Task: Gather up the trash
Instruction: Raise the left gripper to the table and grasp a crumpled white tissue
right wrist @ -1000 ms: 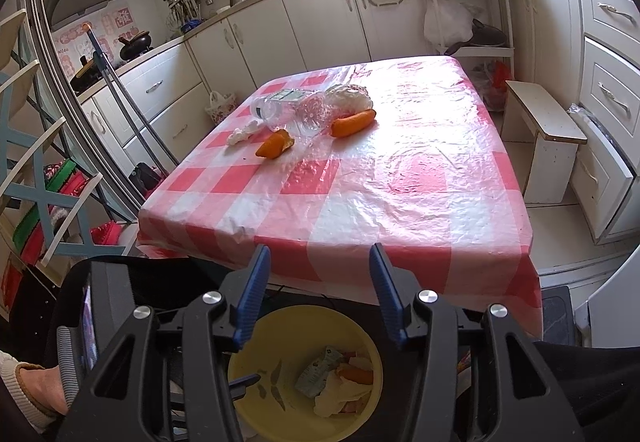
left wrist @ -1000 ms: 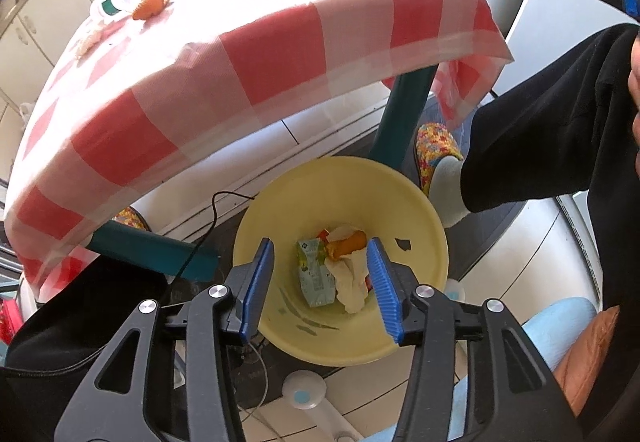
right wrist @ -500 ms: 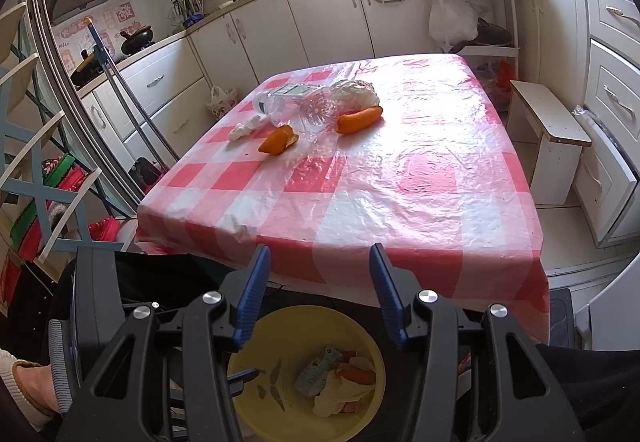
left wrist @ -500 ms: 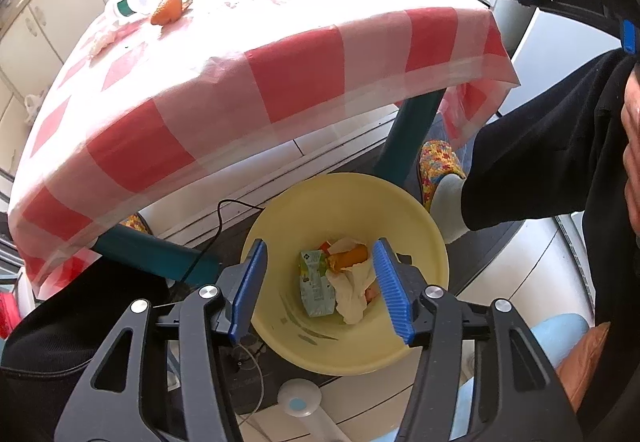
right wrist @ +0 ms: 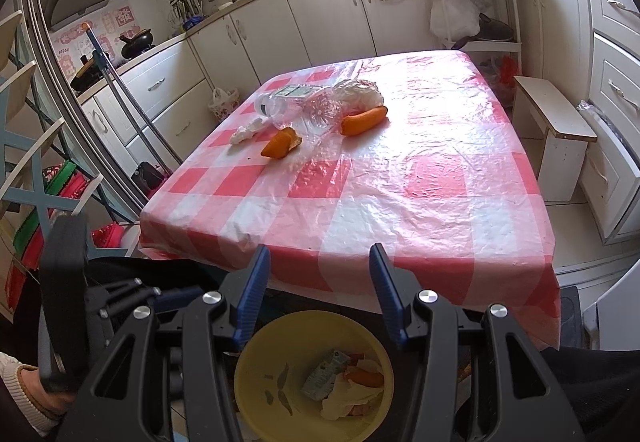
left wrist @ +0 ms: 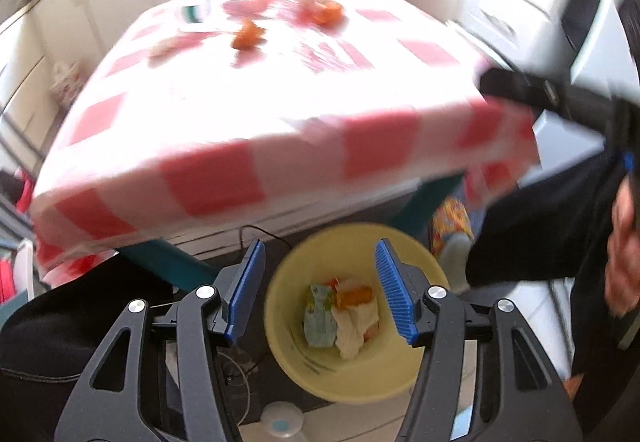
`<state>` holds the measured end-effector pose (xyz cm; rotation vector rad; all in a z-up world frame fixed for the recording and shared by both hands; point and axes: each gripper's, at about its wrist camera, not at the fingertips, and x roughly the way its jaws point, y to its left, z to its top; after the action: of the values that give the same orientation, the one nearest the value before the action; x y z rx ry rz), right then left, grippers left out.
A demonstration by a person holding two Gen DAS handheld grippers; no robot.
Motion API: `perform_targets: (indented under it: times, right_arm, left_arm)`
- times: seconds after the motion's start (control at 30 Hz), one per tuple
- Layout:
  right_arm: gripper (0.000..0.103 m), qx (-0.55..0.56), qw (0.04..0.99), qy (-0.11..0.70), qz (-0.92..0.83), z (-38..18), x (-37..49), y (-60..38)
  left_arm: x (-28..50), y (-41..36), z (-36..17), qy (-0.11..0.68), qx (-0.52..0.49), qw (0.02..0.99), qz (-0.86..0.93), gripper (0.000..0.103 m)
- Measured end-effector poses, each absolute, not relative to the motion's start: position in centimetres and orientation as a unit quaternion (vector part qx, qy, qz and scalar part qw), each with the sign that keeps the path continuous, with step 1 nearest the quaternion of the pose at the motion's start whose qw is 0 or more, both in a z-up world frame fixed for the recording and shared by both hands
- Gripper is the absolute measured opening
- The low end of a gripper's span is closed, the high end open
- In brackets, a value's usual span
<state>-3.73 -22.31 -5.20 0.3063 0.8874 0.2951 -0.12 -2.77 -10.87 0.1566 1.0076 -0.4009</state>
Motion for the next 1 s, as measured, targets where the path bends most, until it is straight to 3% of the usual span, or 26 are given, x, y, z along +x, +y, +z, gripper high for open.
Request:
perform_targets:
  times: [0.2,0.53,1.0]
  right_arm:
    - [0.051,0.146,0.875,0.436,0.152,-5.7,-3.2,-21.7]
    - [0.051,0.154,0.868,0.443,0.164,-5.9,-1.8,-20.9]
    - [0.051,0.158,0.858,0.462,0.161,-7.1,-0.2,-20.4]
  left_arm:
    - [3.1,0.5,-9.9,0.477,0.033,0.868,-0.137,0.056]
    - [11.3,1.4,-6.6,0.435,0.06,0.892,-0.107,0.059]
    - [22.8,0.8,-8.1,0.442,0.057,0.891,-0.087,0.059]
